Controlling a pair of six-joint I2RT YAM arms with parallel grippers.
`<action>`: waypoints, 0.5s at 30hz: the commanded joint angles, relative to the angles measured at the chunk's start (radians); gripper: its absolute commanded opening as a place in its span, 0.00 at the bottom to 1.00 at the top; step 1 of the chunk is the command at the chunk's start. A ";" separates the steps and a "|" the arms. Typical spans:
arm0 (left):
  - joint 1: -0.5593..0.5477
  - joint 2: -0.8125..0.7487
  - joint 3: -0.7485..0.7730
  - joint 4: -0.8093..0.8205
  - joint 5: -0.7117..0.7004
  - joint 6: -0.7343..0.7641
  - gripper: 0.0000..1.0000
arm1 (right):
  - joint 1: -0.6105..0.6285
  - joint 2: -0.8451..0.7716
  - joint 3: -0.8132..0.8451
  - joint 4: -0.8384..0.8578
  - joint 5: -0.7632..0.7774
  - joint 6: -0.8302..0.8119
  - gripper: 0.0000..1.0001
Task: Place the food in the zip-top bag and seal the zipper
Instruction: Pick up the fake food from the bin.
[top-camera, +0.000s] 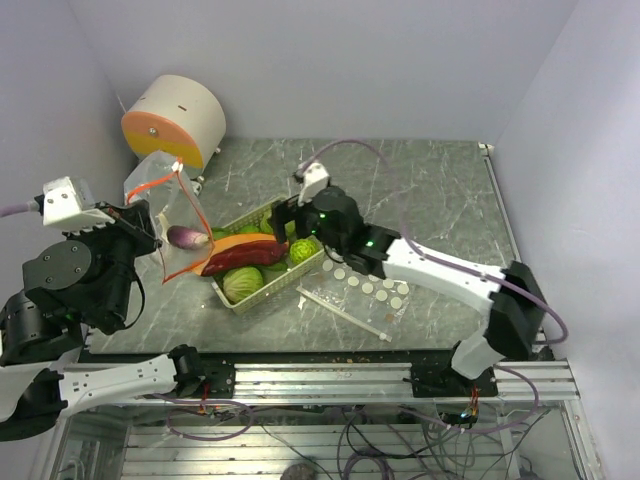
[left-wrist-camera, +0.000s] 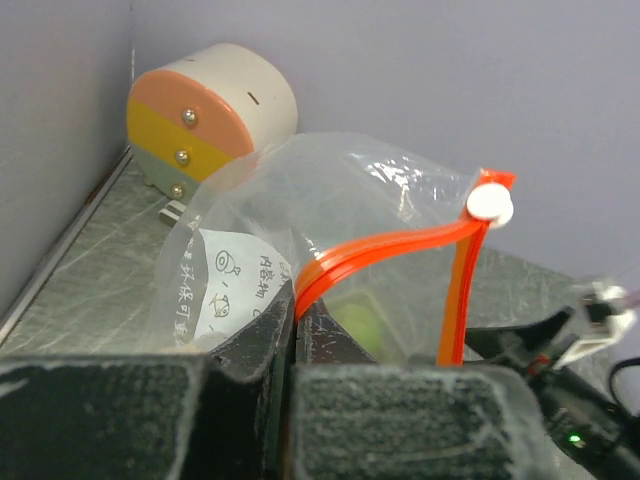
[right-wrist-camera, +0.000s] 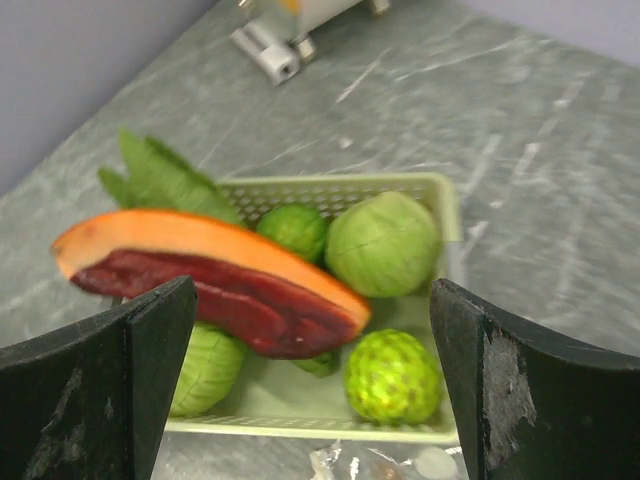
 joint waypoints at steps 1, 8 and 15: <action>-0.001 -0.034 0.000 -0.046 -0.037 0.001 0.07 | 0.046 0.139 0.085 0.012 -0.275 -0.161 1.00; -0.001 -0.050 -0.008 -0.032 -0.030 0.013 0.07 | 0.145 0.295 0.120 0.082 -0.161 -0.400 1.00; -0.001 -0.041 0.006 -0.042 -0.026 0.011 0.07 | 0.187 0.391 0.149 0.132 -0.123 -0.487 1.00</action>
